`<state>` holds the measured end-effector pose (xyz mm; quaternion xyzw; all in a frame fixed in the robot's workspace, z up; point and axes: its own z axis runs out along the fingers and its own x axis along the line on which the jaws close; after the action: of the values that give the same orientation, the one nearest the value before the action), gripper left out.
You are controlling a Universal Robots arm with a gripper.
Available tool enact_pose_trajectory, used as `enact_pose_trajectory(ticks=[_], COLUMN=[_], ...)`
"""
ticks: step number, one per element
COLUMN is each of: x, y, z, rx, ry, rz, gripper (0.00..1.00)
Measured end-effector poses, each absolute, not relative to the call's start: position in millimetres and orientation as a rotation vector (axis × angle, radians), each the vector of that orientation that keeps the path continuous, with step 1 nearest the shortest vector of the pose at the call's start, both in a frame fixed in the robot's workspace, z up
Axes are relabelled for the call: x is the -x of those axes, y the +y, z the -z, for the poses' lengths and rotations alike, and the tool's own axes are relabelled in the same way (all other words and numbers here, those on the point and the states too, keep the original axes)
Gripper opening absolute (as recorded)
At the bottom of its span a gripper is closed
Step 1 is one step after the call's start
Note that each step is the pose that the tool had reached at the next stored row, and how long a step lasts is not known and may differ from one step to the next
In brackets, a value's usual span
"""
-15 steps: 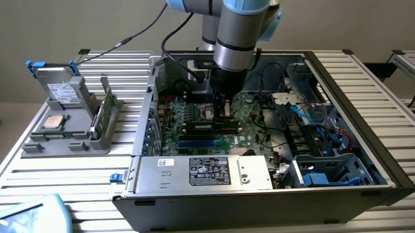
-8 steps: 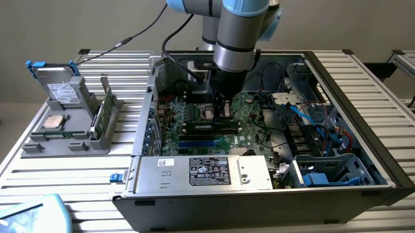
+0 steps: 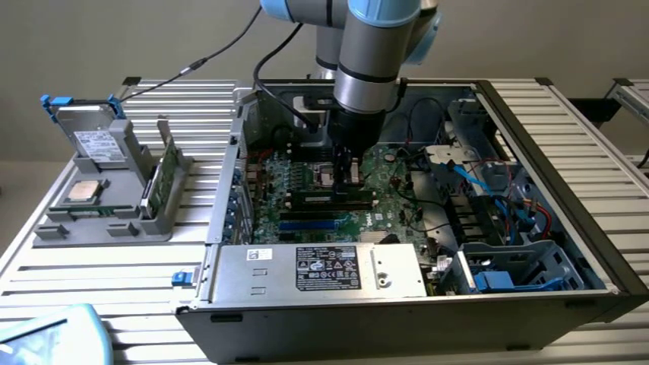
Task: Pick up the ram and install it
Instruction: 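Insert the ram into the slot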
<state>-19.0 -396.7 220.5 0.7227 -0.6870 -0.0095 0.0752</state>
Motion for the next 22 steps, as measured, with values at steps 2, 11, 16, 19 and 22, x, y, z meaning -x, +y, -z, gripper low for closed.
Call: enact_pose_trajectory(ticks=[2,11,16,19,22], x=[19.1,19.0,19.1,19.0,19.0], y=[-396.7,-395.3,-395.1,-395.1,-395.0], z=[-220.4,-219.6,-219.1,-218.3,-217.7], rx=[-2.167,-2.166,-2.164,-2.162,-2.160], ry=[-2.061,-2.062,-2.063,-2.064,-2.065], rz=[0.029,0.032,0.033,0.034,0.035], gripper=[0.14,0.14,0.14,0.14,0.14])
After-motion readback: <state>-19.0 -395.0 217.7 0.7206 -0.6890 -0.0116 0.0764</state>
